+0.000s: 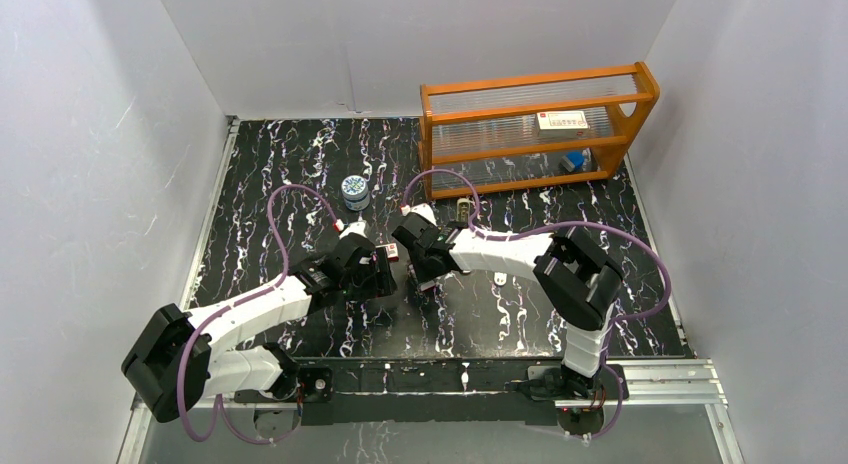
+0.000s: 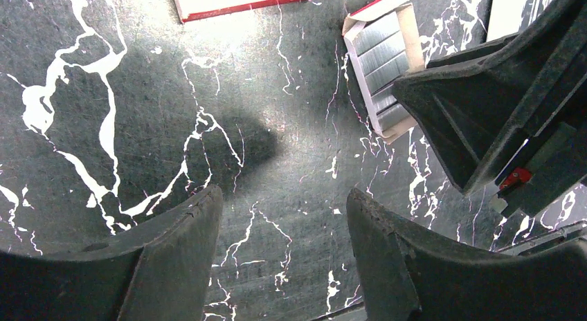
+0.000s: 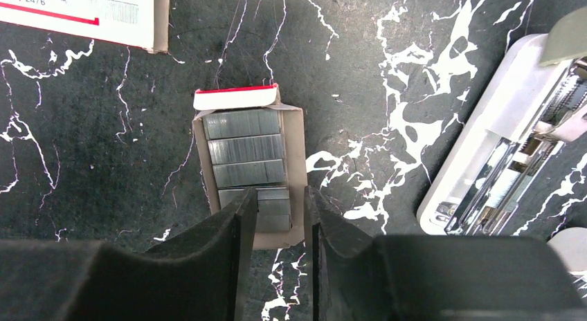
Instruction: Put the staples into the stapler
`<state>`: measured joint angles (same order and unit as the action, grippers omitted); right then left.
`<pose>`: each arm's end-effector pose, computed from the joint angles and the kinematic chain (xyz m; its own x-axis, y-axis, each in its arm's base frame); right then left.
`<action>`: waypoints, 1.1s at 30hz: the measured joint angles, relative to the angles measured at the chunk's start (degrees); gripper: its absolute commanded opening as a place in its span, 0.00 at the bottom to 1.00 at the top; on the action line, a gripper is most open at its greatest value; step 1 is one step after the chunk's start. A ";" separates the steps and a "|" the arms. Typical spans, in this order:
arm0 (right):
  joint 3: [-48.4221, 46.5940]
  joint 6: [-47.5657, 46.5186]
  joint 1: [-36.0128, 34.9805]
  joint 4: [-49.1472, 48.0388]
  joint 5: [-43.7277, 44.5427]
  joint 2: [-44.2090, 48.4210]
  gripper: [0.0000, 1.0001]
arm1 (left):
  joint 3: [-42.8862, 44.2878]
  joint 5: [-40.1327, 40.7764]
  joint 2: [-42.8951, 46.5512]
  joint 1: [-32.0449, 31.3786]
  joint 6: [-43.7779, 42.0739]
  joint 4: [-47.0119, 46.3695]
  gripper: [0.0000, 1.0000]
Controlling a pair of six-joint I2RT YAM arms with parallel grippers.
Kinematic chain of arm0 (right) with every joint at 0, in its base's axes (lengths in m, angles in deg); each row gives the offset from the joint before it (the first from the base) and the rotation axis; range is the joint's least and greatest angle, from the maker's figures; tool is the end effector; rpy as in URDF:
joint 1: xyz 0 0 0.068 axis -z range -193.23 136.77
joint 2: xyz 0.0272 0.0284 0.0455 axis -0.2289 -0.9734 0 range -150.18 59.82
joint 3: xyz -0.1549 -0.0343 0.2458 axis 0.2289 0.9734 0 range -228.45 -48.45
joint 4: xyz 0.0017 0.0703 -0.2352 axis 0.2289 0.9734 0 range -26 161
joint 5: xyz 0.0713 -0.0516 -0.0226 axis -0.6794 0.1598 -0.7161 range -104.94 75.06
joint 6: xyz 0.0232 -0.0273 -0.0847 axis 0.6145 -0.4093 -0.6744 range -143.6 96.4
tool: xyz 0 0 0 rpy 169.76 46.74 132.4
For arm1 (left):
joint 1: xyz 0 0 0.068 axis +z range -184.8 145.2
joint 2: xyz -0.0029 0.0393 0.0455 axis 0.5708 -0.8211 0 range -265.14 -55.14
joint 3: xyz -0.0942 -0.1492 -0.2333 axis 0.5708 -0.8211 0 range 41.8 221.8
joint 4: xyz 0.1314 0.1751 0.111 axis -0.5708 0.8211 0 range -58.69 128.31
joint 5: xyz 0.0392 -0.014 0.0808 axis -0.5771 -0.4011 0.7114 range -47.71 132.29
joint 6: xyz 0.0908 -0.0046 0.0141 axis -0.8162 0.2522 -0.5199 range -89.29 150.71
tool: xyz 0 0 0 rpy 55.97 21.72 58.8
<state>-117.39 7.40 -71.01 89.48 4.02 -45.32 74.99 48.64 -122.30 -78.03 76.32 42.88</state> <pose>0.2284 0.3120 0.1680 -0.7721 -0.3114 -0.5540 -0.3736 0.9276 -0.0008 0.1823 -0.1587 0.1866 -0.8099 -0.2134 -0.5463 0.0650 0.8930 -0.4453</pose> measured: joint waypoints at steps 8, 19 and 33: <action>0.00 -0.20 0.00 -0.04 0.02 0.00 0.35 | 0.00 0.15 0.00 0.00 0.00 -0.02 0.63; -0.28 -0.39 0.00 -0.09 0.63 0.00 0.30 | 0.00 0.24 -0.02 0.00 0.00 -0.02 0.63; -0.28 -0.35 0.00 -0.13 1.88 0.33 0.29 | 0.00 0.24 -0.04 0.00 -0.20 -0.02 0.63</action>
<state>-117.68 7.05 -71.01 89.35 5.90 -44.99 74.99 48.88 -122.34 -78.03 76.12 42.86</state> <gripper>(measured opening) 0.294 0.632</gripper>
